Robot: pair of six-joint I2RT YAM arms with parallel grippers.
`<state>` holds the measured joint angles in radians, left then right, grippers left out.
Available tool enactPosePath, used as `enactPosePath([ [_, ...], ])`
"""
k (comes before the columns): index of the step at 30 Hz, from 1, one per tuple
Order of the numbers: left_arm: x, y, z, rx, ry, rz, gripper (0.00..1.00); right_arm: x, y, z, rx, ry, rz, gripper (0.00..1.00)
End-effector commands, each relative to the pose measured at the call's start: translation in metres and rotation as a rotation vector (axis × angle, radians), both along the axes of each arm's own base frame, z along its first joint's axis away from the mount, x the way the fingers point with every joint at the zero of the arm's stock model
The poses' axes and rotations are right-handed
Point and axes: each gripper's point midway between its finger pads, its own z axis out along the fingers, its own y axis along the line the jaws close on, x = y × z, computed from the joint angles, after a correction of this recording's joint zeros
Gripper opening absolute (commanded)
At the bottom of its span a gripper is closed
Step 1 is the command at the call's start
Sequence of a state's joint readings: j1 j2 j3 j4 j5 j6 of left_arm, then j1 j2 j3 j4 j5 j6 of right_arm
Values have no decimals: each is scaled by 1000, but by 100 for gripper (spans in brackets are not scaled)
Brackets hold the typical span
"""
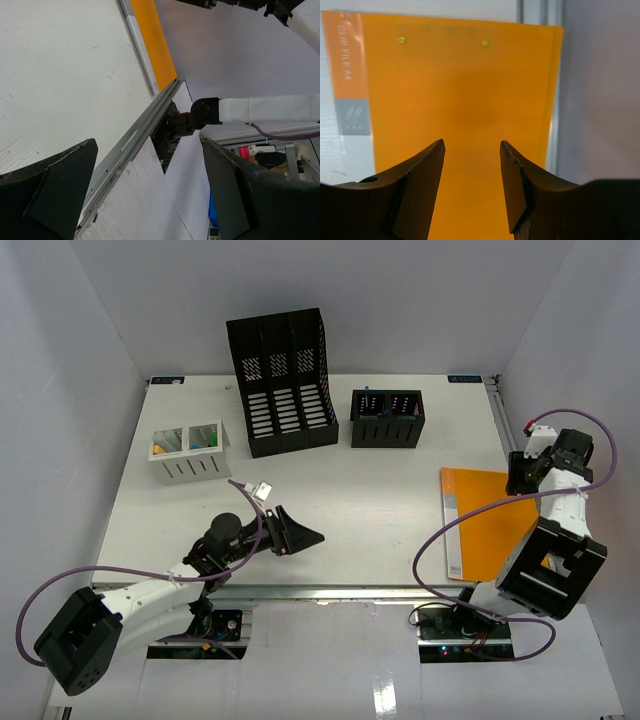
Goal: Organize the desk
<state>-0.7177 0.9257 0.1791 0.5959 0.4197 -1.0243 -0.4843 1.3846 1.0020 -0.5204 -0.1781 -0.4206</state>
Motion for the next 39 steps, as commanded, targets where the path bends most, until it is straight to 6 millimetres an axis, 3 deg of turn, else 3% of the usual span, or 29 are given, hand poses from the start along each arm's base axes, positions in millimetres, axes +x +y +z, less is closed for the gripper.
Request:
enactPosePath([
  [1, 3, -2, 15, -20, -50, 8, 98, 8, -38, 17, -139, -13, 14, 55],
  [10, 5, -3, 17, -15, -56, 9, 98, -3, -57, 17, -265, 112, 128, 55],
  [16, 5, -1, 19, -15, -70, 13, 98, -4, -81, 10, -350, 211, 133, 54],
  [24, 6, -4, 17, -4, -71, 2, 98, 5, -106, 6, -427, 285, 131, 52],
  [30, 7, -4, 18, -7, -69, 6, 98, 4, -117, -22, -439, 377, 128, 38],
  [39, 7, -5, 18, 0, -69, 4, 98, -6, -110, -62, -475, 446, 160, 37],
])
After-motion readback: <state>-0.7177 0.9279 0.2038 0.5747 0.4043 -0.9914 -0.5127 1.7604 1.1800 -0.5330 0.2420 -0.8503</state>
